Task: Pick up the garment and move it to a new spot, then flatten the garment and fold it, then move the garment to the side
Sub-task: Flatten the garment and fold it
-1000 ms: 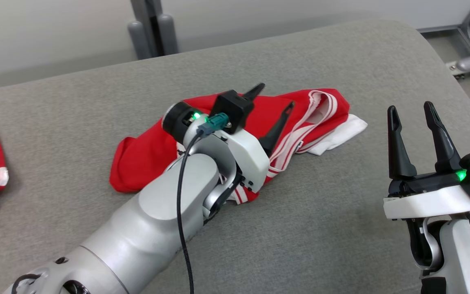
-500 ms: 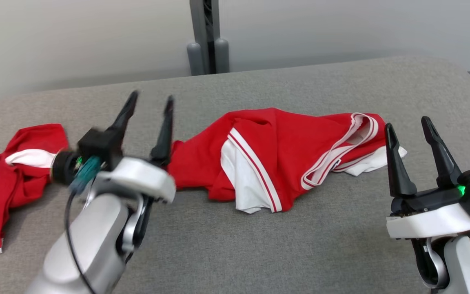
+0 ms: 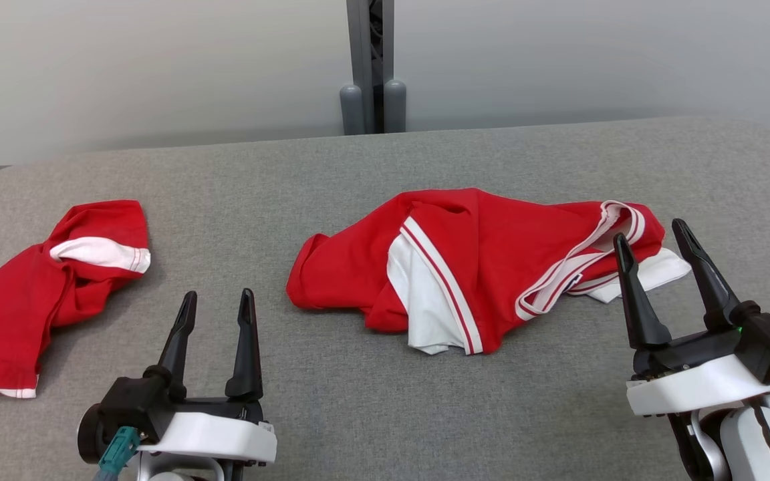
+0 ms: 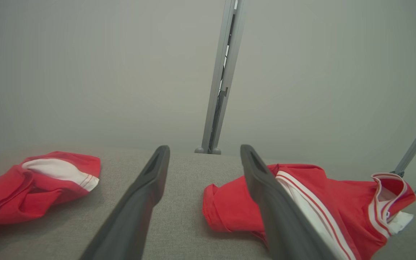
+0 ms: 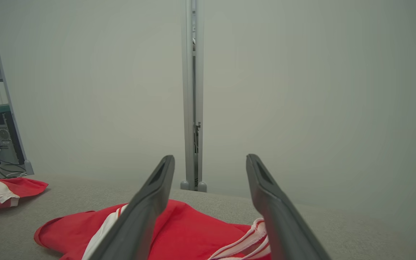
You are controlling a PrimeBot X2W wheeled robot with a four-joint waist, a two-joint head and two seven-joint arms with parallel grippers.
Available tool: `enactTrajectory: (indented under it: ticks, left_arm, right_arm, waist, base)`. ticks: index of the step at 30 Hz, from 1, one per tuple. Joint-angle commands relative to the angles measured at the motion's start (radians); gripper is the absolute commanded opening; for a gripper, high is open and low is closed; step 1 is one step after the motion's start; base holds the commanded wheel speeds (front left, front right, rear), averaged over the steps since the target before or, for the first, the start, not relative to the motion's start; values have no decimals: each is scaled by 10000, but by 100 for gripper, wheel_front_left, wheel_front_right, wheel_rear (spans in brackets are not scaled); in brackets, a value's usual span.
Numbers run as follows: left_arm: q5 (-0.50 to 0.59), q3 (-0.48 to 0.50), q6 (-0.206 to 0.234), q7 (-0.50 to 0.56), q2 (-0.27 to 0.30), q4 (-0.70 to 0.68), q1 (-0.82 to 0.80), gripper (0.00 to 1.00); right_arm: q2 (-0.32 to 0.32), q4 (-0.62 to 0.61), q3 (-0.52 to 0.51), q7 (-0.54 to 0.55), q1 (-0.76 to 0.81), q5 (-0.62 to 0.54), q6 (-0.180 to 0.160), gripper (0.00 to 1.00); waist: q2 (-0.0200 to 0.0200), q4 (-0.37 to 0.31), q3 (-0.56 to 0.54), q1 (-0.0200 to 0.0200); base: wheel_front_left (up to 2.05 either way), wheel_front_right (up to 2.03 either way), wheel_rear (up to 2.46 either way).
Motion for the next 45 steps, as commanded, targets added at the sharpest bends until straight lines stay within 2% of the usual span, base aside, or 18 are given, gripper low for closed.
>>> enactTrajectory:
  ticks: [1,6,9,13,22,31,43,44,45]
  left_arm:
    - [299,277,-269,-23,-126,-77,82,100]
    - [674,633,-753,-23,-332,34,-151,100]
    - [768,730,-891,-23,-377,108,-321,100]
    - [464,550,-811,-24,-383,187,-505,100]
    - [77,-38,-571,-24,-385,249,-780,100]
    - [-256,-328,-430,-24,-384,244,-915,100]
    - [-316,-460,-319,-24,-384,244,-902,100]
    - [-317,-440,-310,-24,-384,254,-900,100]
    - [-316,-428,-307,-24,-385,256,-894,100]
  right_arm:
    - [-66,52,-12,-23,53,0,2,100]
    - [-150,36,282,-23,-41,152,2,100]
    - [-228,-4,884,11,-156,422,2,100]
    - [-448,204,2070,363,-236,480,2,100]
    - [-839,1261,3632,968,-687,635,0,100]
    - [-1048,2661,4021,1349,-1197,654,2,100]
    - [-750,3996,3419,1131,-1446,164,2,100]
    - [-709,4096,3343,1153,-1447,191,2,78]
    - [-657,4153,3327,1147,-1465,191,2,8]
  waist:
    - [0,92,84,0]
    - [0,245,252,0]
    - [0,330,382,0]
    - [0,526,603,0]
    - [0,1195,1092,0]
    - [0,2041,1417,0]
    - [0,2586,1444,0]
    - [0,2592,1422,0]
    - [0,2592,1398,0]
  base:
    - [0,0,0]
    - [0,0,0]
    - [0,0,0]
    - [0,0,0]
    - [0,0,0]
    - [0,0,0]
    - [0,0,0]
    - [0,0,0]
    - [0,0,0]
